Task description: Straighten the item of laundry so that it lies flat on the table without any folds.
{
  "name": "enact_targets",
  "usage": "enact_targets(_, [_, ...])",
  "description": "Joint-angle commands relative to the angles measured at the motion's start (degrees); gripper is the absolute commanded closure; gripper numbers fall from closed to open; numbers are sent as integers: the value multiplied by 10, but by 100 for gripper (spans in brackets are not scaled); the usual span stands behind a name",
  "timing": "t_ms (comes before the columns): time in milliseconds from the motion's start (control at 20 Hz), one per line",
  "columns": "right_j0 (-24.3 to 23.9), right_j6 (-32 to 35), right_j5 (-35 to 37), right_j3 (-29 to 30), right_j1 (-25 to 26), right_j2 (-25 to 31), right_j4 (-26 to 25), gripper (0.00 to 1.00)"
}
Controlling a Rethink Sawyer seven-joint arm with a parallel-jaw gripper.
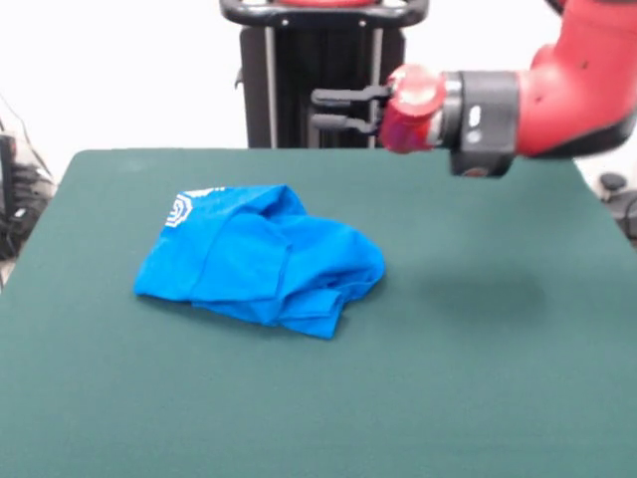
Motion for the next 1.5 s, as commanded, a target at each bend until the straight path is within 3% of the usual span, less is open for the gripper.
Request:
enact_targets(50, [43,-435,-201,63,-341,306,-61,0])
enact_targets(100, [34,-456,-220,67,-385,338,-91,0])
enact_targets(200, [23,-464,-244,65,-417,363,-132,0])
enact_targets(450, [-8,-460,-302,36,-432,412,-226,0])
enact_targets(600, [-43,-559,-337,37,-502,475,-318,0])
enact_targets(700, [-101,-652,-364,53,-590,575,-388,0])
enact_targets(800, [-155,-697,-380,68,-643,656,-435,0])
enact_targets(1200, [-303,-756,-356,116,-777,870,-523,0])
enact_targets(1500, [-383,-804,-307,135,-834,975,-546,0])
